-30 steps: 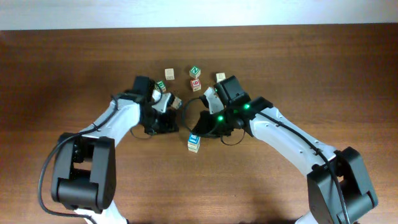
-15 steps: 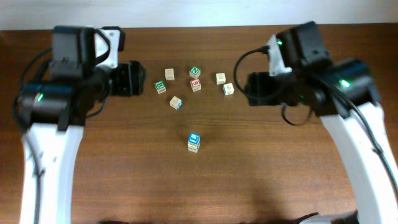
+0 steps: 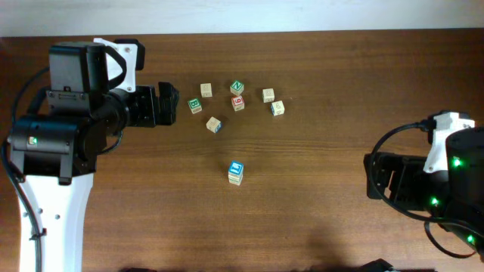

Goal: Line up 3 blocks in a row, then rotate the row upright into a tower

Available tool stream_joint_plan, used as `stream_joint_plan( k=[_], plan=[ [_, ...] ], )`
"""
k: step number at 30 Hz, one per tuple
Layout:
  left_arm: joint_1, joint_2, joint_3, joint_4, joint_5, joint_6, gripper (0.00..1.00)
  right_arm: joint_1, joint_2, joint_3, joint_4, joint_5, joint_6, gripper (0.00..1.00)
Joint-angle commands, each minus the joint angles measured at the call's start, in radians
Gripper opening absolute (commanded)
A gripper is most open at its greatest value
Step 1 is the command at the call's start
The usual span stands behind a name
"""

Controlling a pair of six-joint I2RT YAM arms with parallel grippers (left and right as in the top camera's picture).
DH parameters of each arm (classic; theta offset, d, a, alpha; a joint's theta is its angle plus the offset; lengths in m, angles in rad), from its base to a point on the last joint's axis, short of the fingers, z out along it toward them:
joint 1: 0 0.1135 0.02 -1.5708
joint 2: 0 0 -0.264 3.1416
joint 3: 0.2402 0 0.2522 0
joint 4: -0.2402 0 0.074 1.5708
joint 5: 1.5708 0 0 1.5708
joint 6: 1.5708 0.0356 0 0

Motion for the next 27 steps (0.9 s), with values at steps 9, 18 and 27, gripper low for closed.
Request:
stream_joint_plan(
  k=[9,18,27],
  plan=[
    [0.001,-0.015,0.006,-0.002,-0.007,0.013,0.99,-0.151,-0.057,-0.134,0.261,-0.017,-0.243,0.98],
    [0.001,-0.015,0.006,-0.002,-0.007,0.013,0.99,-0.387,-0.599,-1.107,1.004,-0.247,-0.386,0.98],
    [0.001,-0.015,0.006,-0.002,-0.007,0.013,0.99,-0.389,-1.053,-1.794,1.474,-0.190,-0.386,0.98]
  ],
)
